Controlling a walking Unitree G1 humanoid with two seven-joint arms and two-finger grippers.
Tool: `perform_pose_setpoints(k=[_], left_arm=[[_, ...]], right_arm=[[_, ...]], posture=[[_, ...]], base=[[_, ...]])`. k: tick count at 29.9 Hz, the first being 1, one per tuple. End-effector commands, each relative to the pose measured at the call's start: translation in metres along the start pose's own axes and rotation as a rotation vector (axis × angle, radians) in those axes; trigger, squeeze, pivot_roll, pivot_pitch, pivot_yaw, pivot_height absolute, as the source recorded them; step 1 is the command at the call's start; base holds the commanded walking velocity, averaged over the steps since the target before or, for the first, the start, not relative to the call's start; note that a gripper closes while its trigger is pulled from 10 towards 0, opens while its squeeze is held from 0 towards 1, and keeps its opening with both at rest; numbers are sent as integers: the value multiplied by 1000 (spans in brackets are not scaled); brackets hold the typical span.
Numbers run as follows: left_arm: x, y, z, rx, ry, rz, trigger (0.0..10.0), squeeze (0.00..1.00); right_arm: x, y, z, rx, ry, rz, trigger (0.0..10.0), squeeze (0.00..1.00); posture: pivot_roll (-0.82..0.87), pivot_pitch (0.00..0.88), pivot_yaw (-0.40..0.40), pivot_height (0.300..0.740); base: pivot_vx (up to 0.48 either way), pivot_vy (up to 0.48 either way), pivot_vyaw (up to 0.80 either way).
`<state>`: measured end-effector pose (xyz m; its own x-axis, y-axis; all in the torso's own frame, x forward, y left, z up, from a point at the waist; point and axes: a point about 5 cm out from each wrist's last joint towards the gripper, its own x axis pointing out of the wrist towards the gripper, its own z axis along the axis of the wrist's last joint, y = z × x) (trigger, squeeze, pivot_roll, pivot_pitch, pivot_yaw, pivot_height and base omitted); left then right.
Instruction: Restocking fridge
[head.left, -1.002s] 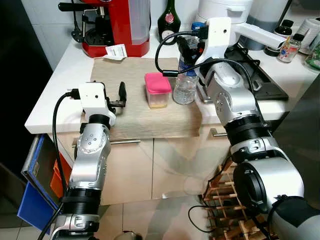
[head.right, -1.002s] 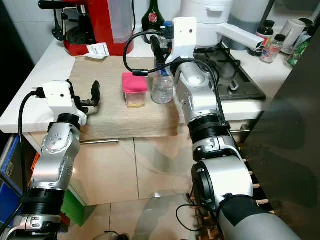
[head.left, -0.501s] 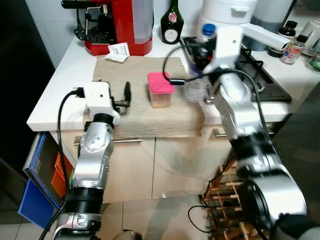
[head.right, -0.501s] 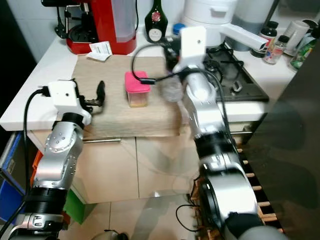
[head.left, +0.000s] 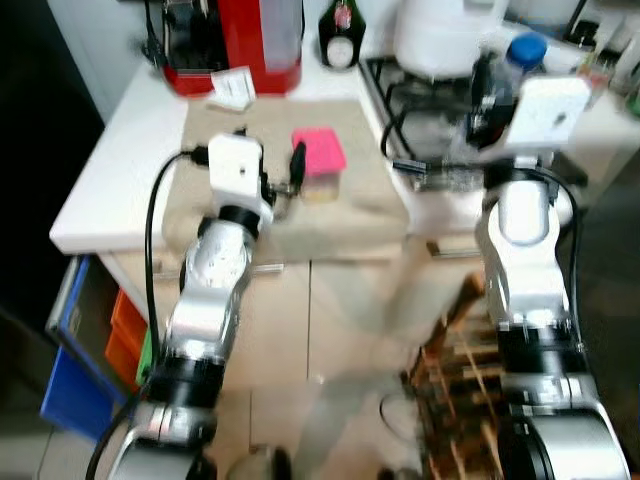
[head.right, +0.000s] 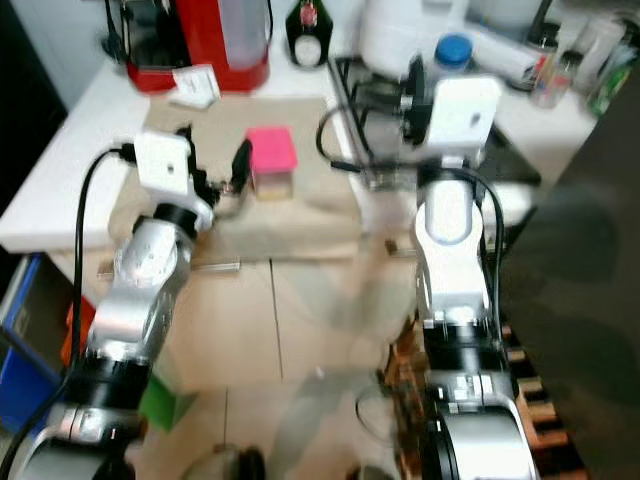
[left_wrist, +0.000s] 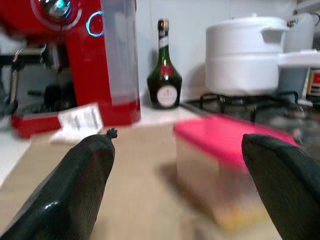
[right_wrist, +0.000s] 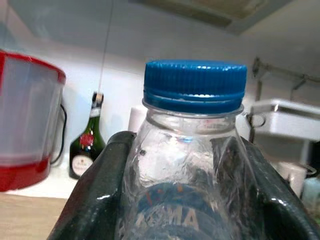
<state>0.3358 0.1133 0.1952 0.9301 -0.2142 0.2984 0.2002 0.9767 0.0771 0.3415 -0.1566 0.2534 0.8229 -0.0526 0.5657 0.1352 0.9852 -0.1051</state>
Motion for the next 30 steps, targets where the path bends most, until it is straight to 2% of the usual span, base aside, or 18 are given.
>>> perform_pose_setpoints(k=[1,20,26,30], left_arm=[[0,-1,0,4,-3,-10,10000,0],[-2,6,-3,30,8,14,10000,0],[-5,1,-6,28,13,-14,10000,0],[-6,0,-9,23,23,-19,10000,0]], right_arm=[[4,2,15,5,-62,-3,10000,0],[-4,12,0,31,20,34,10000,0],[-10,11,-8,25,55,36,10000,0],[-13,11,-11,23,70,39,10000,0]], posture=[[-62,0,38,740],[-37,0,39,740],[-44,0,44,740],[-51,0,45,740]], base=[[-461,0,0],[-453,0,0],[0,0,0],[0,-480,0]])
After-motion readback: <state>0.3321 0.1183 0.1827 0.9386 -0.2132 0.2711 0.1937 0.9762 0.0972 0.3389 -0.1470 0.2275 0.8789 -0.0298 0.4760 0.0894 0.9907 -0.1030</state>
